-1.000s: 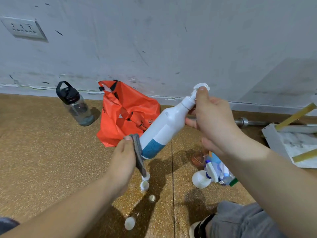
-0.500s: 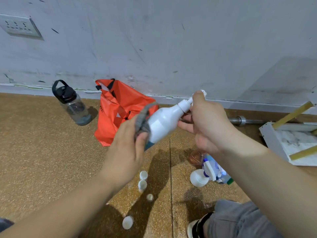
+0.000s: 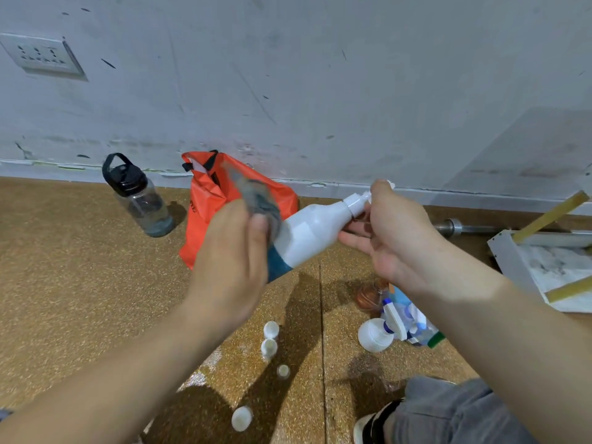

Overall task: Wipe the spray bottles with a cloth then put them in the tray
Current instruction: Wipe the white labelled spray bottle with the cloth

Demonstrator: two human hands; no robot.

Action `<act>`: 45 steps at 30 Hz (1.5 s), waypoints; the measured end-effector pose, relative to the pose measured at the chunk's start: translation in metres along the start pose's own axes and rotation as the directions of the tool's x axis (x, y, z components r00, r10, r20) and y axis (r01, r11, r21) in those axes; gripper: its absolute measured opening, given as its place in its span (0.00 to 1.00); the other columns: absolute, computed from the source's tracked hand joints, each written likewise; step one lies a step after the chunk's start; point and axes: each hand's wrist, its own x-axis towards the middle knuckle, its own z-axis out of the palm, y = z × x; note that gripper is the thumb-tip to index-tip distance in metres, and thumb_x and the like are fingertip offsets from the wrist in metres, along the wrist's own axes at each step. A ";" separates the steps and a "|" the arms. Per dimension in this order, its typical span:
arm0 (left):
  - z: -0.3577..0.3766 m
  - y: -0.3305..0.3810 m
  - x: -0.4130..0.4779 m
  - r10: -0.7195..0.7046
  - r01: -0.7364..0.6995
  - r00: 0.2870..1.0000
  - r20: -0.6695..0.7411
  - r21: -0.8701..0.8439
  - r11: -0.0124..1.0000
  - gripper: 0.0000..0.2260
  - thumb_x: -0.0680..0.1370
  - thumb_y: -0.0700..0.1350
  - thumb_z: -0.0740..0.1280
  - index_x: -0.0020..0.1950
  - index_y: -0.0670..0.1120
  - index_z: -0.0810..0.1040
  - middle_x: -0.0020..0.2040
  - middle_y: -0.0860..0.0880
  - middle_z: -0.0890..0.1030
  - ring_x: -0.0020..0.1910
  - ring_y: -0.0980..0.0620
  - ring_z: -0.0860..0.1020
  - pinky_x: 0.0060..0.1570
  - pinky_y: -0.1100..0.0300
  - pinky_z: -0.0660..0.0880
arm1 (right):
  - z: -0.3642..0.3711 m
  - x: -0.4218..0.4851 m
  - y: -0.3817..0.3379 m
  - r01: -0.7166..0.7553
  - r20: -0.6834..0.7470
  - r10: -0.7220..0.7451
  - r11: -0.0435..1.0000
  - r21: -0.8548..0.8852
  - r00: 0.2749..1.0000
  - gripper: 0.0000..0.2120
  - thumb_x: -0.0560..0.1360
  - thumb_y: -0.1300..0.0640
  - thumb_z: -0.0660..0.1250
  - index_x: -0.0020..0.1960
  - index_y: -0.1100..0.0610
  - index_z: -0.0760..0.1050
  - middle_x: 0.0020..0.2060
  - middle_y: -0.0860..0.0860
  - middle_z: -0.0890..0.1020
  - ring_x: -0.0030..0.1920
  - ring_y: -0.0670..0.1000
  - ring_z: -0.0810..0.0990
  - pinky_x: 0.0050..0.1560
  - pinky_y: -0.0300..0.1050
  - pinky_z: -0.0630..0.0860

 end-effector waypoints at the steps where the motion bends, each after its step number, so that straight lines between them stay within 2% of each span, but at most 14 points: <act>1: 0.003 0.003 -0.004 0.146 -0.154 0.985 0.093 0.088 0.984 0.11 0.87 0.46 0.55 0.58 0.46 0.77 0.55 0.48 0.79 0.56 0.49 0.76 0.59 0.55 0.71 | 0.001 -0.002 0.001 -0.001 0.018 0.002 1.000 -0.010 1.000 0.17 0.85 0.47 0.58 0.60 0.60 0.75 0.45 0.55 0.83 0.44 0.55 0.87 0.41 0.53 0.87; 3: 0.014 0.001 -0.016 0.287 -0.351 0.925 0.249 0.271 0.896 0.20 0.85 0.48 0.60 0.74 0.40 0.73 0.72 0.42 0.74 0.74 0.41 0.71 0.74 0.44 0.66 | 0.006 -0.007 0.006 0.009 0.064 -0.006 0.999 -0.034 0.998 0.16 0.86 0.47 0.57 0.54 0.59 0.76 0.39 0.54 0.85 0.37 0.52 0.86 0.42 0.52 0.87; 7: 0.020 -0.022 -0.023 0.296 -0.403 0.900 0.320 0.355 0.844 0.28 0.82 0.50 0.67 0.81 0.44 0.67 0.79 0.40 0.67 0.79 0.38 0.65 0.77 0.39 0.63 | 0.013 -0.013 0.009 0.006 0.083 -0.003 0.999 -0.036 0.997 0.17 0.86 0.47 0.58 0.52 0.60 0.75 0.35 0.53 0.84 0.30 0.49 0.85 0.40 0.52 0.86; 10: 0.013 -0.037 -0.016 0.139 -0.192 0.958 0.252 0.199 0.961 0.23 0.85 0.50 0.61 0.80 0.46 0.67 0.75 0.48 0.70 0.75 0.50 0.68 0.74 0.53 0.66 | 0.010 -0.008 0.004 0.030 0.082 -0.029 1.000 -0.008 0.996 0.14 0.86 0.50 0.58 0.50 0.59 0.73 0.41 0.55 0.80 0.28 0.49 0.82 0.45 0.54 0.87; 13: 0.014 -0.045 -0.020 -0.247 0.248 0.952 0.183 0.018 0.969 0.09 0.87 0.51 0.57 0.64 0.53 0.72 0.54 0.52 0.78 0.52 0.56 0.77 0.48 0.63 0.71 | 0.003 -0.001 0.001 0.030 0.039 -0.030 1.000 -0.006 0.999 0.14 0.85 0.48 0.58 0.51 0.58 0.74 0.42 0.55 0.81 0.30 0.50 0.85 0.49 0.57 0.86; 15: 0.020 -0.053 -0.021 -0.640 0.670 0.740 0.206 -0.308 0.676 0.12 0.88 0.52 0.55 0.61 0.48 0.75 0.50 0.47 0.82 0.44 0.56 0.81 0.46 0.67 0.76 | -0.002 0.003 0.001 0.026 0.018 -0.026 1.000 -0.018 1.000 0.16 0.85 0.46 0.59 0.54 0.59 0.75 0.44 0.56 0.82 0.34 0.52 0.87 0.49 0.56 0.86; 17: 0.019 -0.054 -0.016 -0.799 0.788 0.540 0.265 -0.492 0.369 0.17 0.88 0.54 0.55 0.64 0.44 0.77 0.55 0.41 0.84 0.46 0.51 0.84 0.54 0.55 0.82 | -0.006 0.004 0.000 0.026 0.023 -0.025 0.999 -0.040 0.999 0.17 0.85 0.45 0.59 0.56 0.58 0.76 0.46 0.55 0.84 0.39 0.54 0.89 0.43 0.53 0.86; 22: 0.002 -0.013 -0.001 -0.349 0.354 0.934 0.076 -0.310 0.882 0.12 0.88 0.51 0.57 0.50 0.52 0.77 0.41 0.60 0.79 0.39 0.61 0.75 0.39 0.63 0.71 | -0.006 -0.006 -0.002 0.158 0.154 -0.142 0.982 -0.101 0.978 0.17 0.85 0.46 0.60 0.53 0.58 0.79 0.46 0.55 0.85 0.49 0.55 0.88 0.49 0.53 0.86; 25: 0.001 0.007 -0.011 -0.002 0.059 0.973 0.230 -0.241 0.969 0.09 0.86 0.53 0.58 0.63 0.56 0.76 0.53 0.63 0.78 0.53 0.64 0.75 0.52 0.68 0.70 | -0.003 -0.016 0.003 0.234 0.296 -0.191 0.965 -0.117 0.936 0.21 0.85 0.47 0.60 0.42 0.55 0.83 0.36 0.49 0.85 0.42 0.49 0.86 0.51 0.52 0.86; 27: 0.001 0.006 -0.010 -0.074 0.153 0.968 0.238 -0.330 0.932 0.12 0.87 0.54 0.59 0.67 0.56 0.76 0.57 0.61 0.80 0.58 0.62 0.77 0.56 0.68 0.71 | -0.002 -0.019 0.003 0.255 0.349 -0.203 0.961 -0.109 0.915 0.24 0.86 0.48 0.60 0.35 0.53 0.81 0.28 0.43 0.81 0.36 0.44 0.82 0.51 0.50 0.85; 29: 0.001 -0.003 -0.006 -0.335 0.477 0.875 0.350 -0.502 0.721 0.12 0.86 0.54 0.60 0.63 0.54 0.80 0.54 0.60 0.85 0.55 0.60 0.81 0.53 0.66 0.75 | -0.002 -0.019 0.002 0.266 0.376 -0.218 0.961 -0.081 0.901 0.21 0.86 0.49 0.60 0.37 0.53 0.79 0.27 0.42 0.80 0.37 0.44 0.81 0.54 0.51 0.84; 33: 0.007 -0.017 -0.013 -0.650 0.907 0.413 0.638 -0.356 0.226 0.18 0.83 0.60 0.64 0.59 0.48 0.85 0.51 0.49 0.89 0.52 0.46 0.85 0.56 0.52 0.77 | -0.002 -0.014 0.000 0.241 0.337 -0.219 0.970 -0.026 0.916 0.16 0.85 0.50 0.62 0.43 0.55 0.79 0.36 0.49 0.80 0.43 0.49 0.80 0.58 0.54 0.82; 40: 0.004 0.000 0.002 -0.555 0.758 0.631 0.542 -0.585 0.290 0.15 0.85 0.56 0.61 0.59 0.52 0.84 0.55 0.49 0.88 0.50 0.51 0.85 0.55 0.53 0.77 | 0.002 -0.016 0.003 0.196 0.433 -0.191 0.980 0.035 0.881 0.13 0.85 0.52 0.61 0.44 0.57 0.76 0.41 0.53 0.83 0.43 0.52 0.83 0.52 0.52 0.85; 45: 0.005 -0.020 -0.024 -0.606 0.953 0.282 0.744 -0.146 0.265 0.23 0.80 0.60 0.68 0.62 0.42 0.83 0.54 0.39 0.87 0.51 0.40 0.86 0.60 0.41 0.80 | 0.000 -0.017 0.000 0.212 0.437 -0.201 0.977 0.024 0.877 0.13 0.85 0.52 0.61 0.49 0.60 0.78 0.37 0.51 0.85 0.39 0.49 0.84 0.45 0.46 0.84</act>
